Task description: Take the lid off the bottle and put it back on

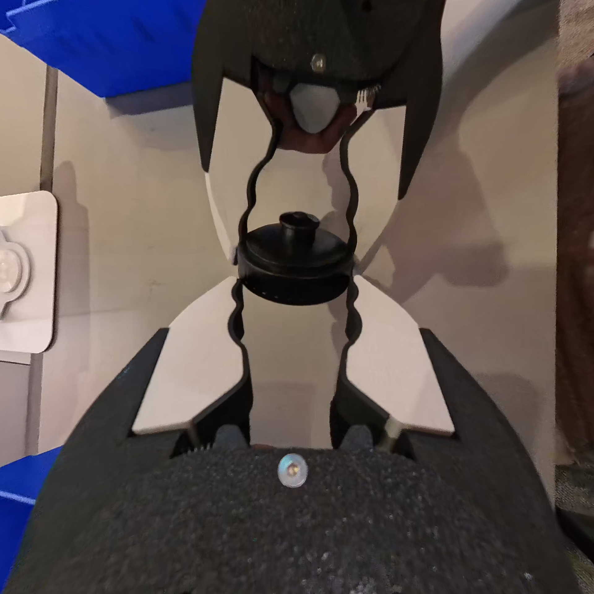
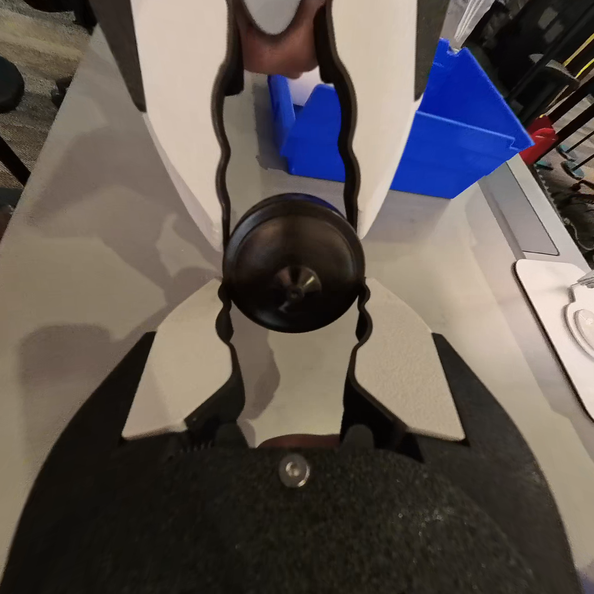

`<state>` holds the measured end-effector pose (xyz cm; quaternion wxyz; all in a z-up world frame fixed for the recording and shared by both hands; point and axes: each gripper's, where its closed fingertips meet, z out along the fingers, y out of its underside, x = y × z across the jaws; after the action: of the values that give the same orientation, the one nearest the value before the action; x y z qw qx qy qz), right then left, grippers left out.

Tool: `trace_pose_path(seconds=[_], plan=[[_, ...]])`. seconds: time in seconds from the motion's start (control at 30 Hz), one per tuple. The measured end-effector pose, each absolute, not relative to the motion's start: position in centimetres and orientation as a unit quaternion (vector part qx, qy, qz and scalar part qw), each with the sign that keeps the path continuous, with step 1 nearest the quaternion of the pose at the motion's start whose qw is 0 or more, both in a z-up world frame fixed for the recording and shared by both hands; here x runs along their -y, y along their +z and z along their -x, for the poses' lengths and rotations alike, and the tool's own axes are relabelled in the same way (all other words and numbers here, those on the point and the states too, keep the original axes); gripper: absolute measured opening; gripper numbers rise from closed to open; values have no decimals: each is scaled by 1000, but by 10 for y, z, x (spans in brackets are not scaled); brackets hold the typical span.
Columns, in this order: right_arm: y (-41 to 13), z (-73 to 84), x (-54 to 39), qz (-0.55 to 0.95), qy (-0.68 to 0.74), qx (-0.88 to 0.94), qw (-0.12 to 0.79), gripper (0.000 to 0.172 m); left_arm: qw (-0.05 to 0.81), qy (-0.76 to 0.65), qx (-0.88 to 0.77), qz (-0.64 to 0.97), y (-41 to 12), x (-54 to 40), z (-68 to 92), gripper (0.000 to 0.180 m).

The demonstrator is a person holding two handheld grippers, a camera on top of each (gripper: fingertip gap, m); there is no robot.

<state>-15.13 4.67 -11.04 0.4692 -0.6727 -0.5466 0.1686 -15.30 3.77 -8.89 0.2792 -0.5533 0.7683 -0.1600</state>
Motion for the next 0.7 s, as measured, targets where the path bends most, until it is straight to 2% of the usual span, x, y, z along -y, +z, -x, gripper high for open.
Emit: trace_pose_path(seconds=[0.47, 0.5, 0.53, 0.57, 0.63, 0.7], plan=[[-103, 146, -44, 652, 166, 548, 496, 77, 270, -136, -781, 547, -93, -36, 151, 59], [-103, 144, -47, 659, 157, 541, 498, 90, 273, -145, -782, 541, -92, -34, 150, 11], [-104, 141, -52, 668, 142, 534, 498, 97, 287, -155, -777, 539, -88, -34, 147, 3], [-107, 138, -53, 673, 135, 535, 493, 92, 294, -164, -771, 541, -86, -34, 145, 3], [-114, 136, -51, 670, 140, 552, 476, 53, 324, -151, -747, 560, -82, -49, 144, 0], [-114, 131, -59, 677, 126, 535, 490, 44, 326, -157, -733, 576, -82, -56, 148, 0]])
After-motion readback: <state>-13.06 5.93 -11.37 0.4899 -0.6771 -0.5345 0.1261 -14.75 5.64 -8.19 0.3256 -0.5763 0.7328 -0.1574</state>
